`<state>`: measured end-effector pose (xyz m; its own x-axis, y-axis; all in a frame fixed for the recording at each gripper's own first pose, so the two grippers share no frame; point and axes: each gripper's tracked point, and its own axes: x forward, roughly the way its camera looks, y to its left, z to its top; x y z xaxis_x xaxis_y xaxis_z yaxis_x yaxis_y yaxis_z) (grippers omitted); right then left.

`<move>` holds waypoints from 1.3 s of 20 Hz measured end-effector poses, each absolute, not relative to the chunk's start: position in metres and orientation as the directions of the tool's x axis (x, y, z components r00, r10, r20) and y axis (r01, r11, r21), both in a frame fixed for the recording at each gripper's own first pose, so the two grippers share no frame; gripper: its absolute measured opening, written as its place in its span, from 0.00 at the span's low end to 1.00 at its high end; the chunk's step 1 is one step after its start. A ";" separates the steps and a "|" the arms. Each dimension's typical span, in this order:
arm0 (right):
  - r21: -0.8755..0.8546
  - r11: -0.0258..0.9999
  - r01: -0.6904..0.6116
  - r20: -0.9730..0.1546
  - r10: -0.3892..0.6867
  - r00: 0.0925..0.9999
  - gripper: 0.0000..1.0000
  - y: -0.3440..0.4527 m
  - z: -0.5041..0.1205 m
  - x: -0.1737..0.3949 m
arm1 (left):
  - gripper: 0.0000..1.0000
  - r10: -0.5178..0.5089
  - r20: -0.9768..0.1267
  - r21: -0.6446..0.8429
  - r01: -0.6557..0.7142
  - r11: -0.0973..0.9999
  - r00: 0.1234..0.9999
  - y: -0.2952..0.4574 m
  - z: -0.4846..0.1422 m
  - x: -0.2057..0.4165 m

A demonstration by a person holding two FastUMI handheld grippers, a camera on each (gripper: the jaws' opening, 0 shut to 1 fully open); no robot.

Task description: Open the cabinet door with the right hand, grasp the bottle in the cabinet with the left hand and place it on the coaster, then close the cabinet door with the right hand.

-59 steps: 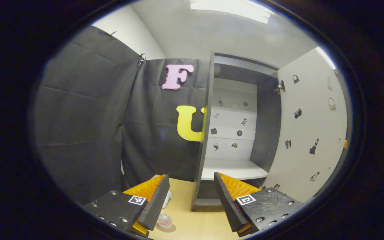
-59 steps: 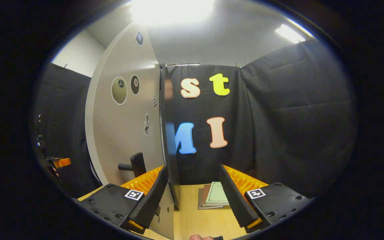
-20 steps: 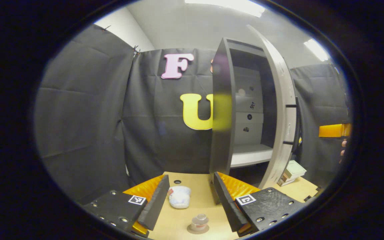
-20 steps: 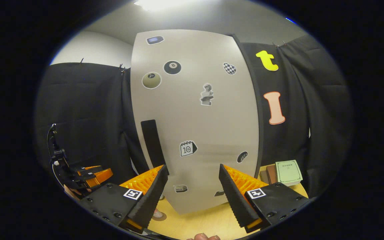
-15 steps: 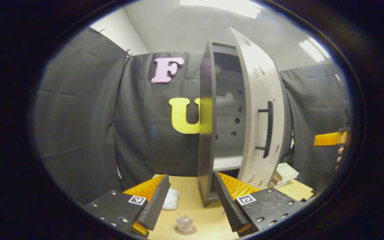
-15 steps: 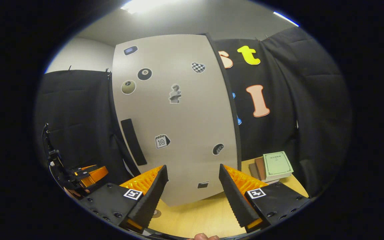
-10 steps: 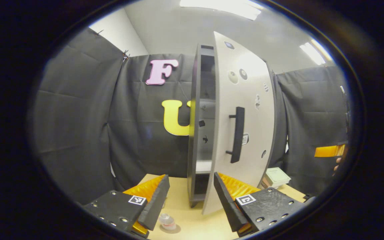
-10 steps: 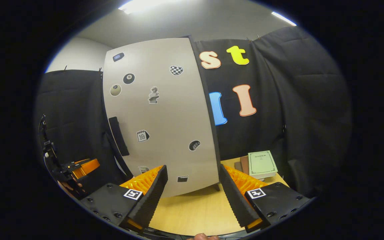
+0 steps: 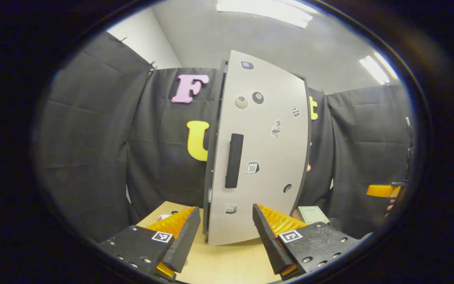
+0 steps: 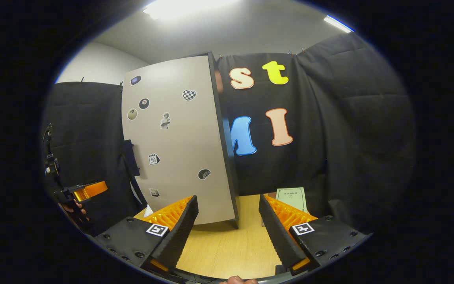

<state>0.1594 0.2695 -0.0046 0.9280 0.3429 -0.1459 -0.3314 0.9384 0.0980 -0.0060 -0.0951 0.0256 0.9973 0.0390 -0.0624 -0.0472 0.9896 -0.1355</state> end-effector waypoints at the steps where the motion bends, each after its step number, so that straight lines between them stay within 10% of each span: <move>1: 0.094 0.937 -0.337 -0.147 0.347 0.926 0.98 0.268 -0.006 0.159 | 0.82 0.049 -0.059 -0.153 -0.057 0.987 0.997 -0.101 0.025 -0.011; 26: 0.027 0.955 -0.294 -0.188 0.294 0.937 0.98 0.297 -0.040 0.247 | 0.82 0.080 0.032 -0.110 -0.076 0.991 0.996 -0.098 0.023 0.063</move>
